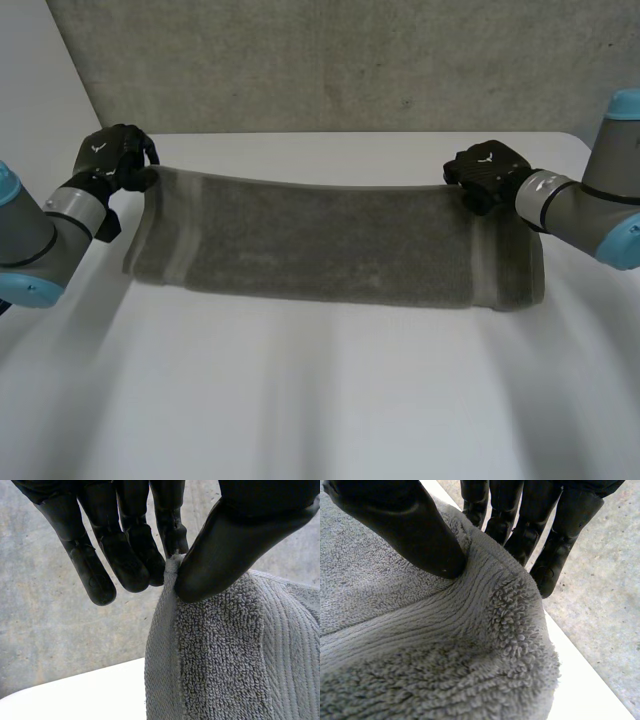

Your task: Fold the towel.

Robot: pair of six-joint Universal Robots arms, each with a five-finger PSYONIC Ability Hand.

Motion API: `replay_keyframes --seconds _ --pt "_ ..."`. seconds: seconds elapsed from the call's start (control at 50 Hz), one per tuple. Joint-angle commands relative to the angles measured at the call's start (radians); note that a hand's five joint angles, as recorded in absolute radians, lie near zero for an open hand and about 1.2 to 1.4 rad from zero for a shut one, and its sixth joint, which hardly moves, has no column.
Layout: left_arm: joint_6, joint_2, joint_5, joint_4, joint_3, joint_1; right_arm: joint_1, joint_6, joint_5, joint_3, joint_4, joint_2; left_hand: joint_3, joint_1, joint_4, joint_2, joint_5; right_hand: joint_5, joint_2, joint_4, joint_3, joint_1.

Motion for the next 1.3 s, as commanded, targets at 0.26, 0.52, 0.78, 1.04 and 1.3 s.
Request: replay_keyframes --seconds 0.26,0.52,0.78,1.04,1.3 --pt "-0.002 -0.018 -0.051 -0.003 0.025 -0.002 0.050 0.056 0.096 -0.152 -0.017 0.117 -0.928 -0.841 -0.944 -0.923 -0.844 -1.147 -1.146 -1.135 -1.161 -1.136" --pt "-0.009 0.120 -0.083 -0.045 -0.065 0.004 0.084 0.256 0.108 0.080 -0.068 -0.187 -0.968 -0.881 -0.984 -0.963 -0.883 -1.147 -1.146 -1.135 -1.161 -1.136" --pt "0.003 0.369 -0.071 -0.020 -0.410 -0.002 -0.025 0.149 0.126 0.675 -0.076 -0.503 -0.983 -0.895 -0.999 -0.978 -0.898 -1.147 -1.146 -1.135 -1.161 -1.136" --pt "0.095 0.382 -0.072 0.115 -0.556 -0.029 -0.138 0.062 0.134 0.941 -0.371 -0.473 -0.992 -0.904 -1.007 -0.986 -0.907 -0.931 -0.931 -0.919 -0.946 -0.920" --pt "0.150 0.366 -0.071 0.158 -0.575 -0.034 -0.161 0.062 0.133 0.952 -0.436 -0.393 -1.003 -0.916 -1.019 -0.998 -0.919 -0.814 -0.813 -0.802 -0.828 -0.803"
